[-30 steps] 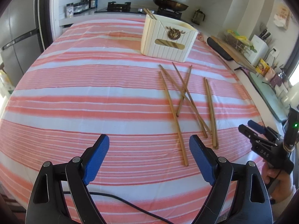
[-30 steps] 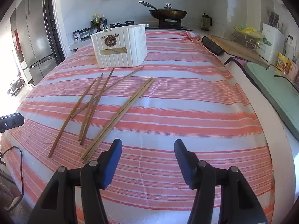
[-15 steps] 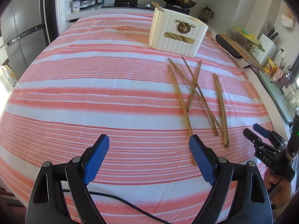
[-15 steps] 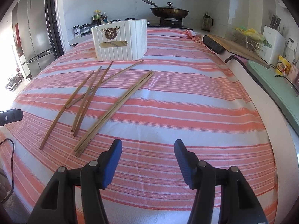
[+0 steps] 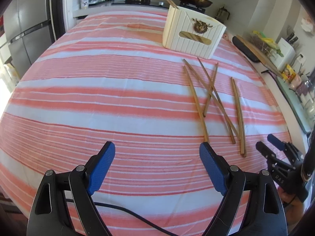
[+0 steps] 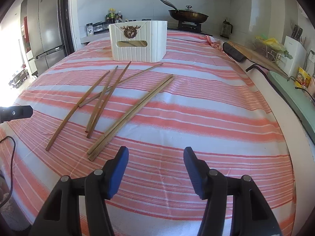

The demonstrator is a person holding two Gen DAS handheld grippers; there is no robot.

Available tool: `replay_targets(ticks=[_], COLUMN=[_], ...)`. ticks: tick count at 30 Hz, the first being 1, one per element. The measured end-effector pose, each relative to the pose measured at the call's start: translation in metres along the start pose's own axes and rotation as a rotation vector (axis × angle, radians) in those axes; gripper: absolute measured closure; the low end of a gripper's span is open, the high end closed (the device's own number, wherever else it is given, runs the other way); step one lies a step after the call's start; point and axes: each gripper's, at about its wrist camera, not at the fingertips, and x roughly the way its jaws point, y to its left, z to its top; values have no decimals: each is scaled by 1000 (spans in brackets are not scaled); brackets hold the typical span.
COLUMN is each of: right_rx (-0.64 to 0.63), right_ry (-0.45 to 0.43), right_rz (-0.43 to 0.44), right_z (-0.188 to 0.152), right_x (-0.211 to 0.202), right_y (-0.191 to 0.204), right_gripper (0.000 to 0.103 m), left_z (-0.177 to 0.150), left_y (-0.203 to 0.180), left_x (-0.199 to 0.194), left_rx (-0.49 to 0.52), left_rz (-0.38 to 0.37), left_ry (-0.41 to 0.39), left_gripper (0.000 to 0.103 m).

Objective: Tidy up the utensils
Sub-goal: 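Move both open tools back over the remaining chopsticks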

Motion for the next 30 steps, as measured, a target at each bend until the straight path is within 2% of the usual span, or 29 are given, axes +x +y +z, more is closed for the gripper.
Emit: replay_targets(ticks=[20,30], right_rx=[-2,27], right_ry=[-6,1], right_rz=[2,21], right_z=[-3,-2], right_x=[0,3], right_y=[3,-1], right_gripper=[44,44], left_z=[5,40], left_y=[11,1], left_x=[17,38], left_rx=[-52,-58], left_rz=[17,-16], left_ry=[14,25], left_gripper=[15,12])
